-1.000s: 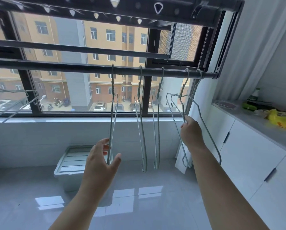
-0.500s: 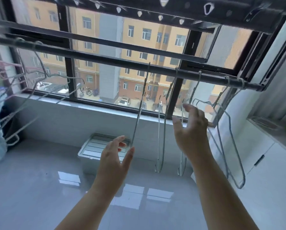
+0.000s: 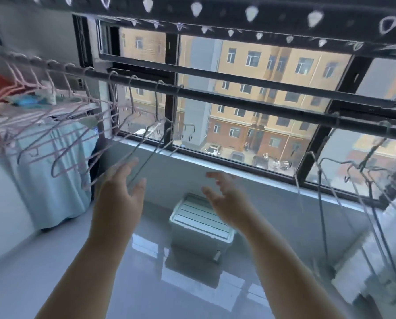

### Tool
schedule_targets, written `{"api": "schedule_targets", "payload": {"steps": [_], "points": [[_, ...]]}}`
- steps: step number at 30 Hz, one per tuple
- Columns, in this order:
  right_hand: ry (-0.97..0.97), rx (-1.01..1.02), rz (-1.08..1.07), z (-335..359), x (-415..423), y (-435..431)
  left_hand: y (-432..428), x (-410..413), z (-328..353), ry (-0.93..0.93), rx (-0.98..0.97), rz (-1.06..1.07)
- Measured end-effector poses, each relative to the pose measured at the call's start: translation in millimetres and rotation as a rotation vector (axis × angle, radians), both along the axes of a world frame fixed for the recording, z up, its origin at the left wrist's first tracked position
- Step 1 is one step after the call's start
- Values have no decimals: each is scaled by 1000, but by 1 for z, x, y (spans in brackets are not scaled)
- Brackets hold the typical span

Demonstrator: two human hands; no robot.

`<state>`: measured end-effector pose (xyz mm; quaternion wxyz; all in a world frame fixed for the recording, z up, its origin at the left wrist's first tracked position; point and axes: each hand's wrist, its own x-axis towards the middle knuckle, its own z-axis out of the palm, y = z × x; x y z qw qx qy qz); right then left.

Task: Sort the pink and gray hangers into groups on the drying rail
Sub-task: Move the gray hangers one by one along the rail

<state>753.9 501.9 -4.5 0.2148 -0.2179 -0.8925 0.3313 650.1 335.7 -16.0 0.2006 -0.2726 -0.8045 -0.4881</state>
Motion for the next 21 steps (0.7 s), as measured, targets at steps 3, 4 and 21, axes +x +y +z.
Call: {"api": "schedule_targets", "payload": {"steps": [3,4,21], "points": [[-71,-116,66,-22,-75,-37,-24,-37,-9,-54,-100,-40],[-63,-165,65,-27,-96,-49,-30,-47,-13,-94,-117,-69],[594,-597,-469,-14,-92,-87,-5,-30,-20,-31,-163,-770]]}}
